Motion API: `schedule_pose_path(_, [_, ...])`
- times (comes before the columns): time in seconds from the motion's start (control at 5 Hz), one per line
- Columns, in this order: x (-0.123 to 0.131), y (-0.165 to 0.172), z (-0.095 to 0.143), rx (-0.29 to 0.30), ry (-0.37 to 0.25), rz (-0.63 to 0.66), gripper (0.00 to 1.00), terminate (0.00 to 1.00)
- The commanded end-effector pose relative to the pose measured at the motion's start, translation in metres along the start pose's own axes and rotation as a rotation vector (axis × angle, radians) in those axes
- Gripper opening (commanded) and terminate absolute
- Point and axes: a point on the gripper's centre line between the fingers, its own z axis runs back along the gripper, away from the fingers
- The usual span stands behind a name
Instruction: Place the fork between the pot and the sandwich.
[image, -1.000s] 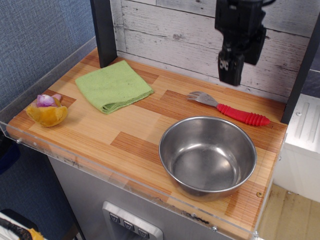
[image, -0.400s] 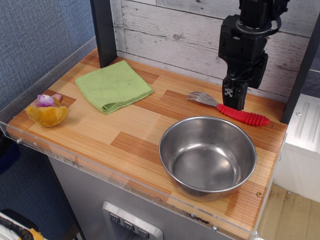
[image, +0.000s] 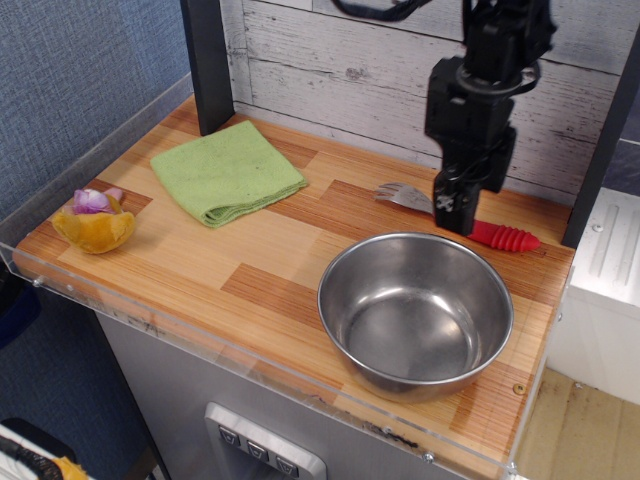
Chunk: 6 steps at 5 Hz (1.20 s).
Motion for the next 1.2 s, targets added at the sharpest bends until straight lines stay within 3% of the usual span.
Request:
schedule_pose_path(0.0, [0.002, -0.002, -0.013, -0.002, 0.011, 0.013, 1.0, 0.0])
schedule_pose_path(0.4, [-0.003, 0.0, -0.031, 0.036, 0.019, -0.015, 1.0, 0.0])
schedule_pose_path(0.6, [-0.002, -0.002, -0.029, 0.007, 0.016, -0.023, 0.0, 0.0])
schedule_pose_path(1.0, [-0.005, 0.001, -0.025, -0.008, -0.018, -0.053, 0.0, 0.0])
